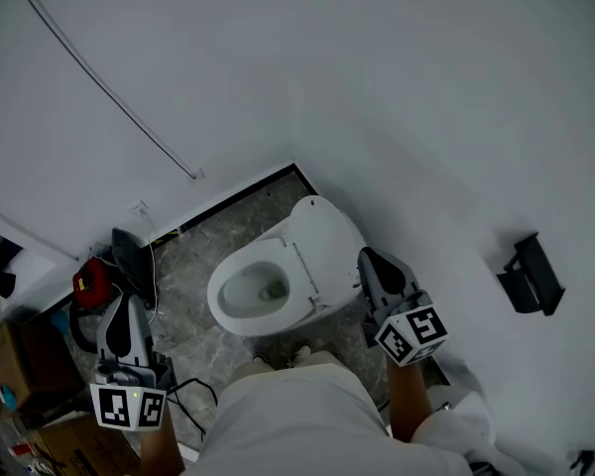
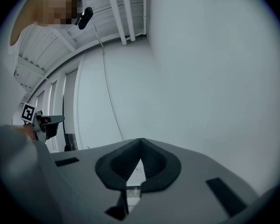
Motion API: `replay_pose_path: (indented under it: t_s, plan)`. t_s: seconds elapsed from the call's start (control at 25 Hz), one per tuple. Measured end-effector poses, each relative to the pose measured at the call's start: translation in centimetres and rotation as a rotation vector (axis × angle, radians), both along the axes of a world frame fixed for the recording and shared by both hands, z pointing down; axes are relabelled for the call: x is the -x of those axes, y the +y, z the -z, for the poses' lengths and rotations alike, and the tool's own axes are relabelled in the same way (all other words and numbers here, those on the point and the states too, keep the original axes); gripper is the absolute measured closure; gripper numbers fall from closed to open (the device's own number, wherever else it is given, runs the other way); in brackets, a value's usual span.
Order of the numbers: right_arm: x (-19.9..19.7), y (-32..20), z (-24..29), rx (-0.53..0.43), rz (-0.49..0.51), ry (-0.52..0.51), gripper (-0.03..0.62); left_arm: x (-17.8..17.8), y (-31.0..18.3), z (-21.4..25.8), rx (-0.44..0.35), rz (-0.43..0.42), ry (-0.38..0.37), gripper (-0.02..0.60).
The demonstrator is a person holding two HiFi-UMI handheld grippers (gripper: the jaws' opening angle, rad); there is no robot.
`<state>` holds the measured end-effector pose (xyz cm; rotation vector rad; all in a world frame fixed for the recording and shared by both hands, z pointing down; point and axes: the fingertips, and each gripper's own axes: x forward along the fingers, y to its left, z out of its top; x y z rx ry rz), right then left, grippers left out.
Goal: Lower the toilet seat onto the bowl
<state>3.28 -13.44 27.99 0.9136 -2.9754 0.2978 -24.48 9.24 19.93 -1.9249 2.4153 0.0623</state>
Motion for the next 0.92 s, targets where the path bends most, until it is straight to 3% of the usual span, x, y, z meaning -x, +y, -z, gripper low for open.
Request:
replay_pose_path:
  t_s: [0.48,0.92]
  plan:
    - [-0.3,0.7,0.7,-0.031,-0.004,-0.012,0.595,-0.1,0.4,-0.1,-0.01,-0.011,0.002,0.577]
    - [1.8,1.0,0.7,-0.044,0.041,-0.012,0.595,0.8,1.3,-0.4,-0.011,0.018,0.001,0.577]
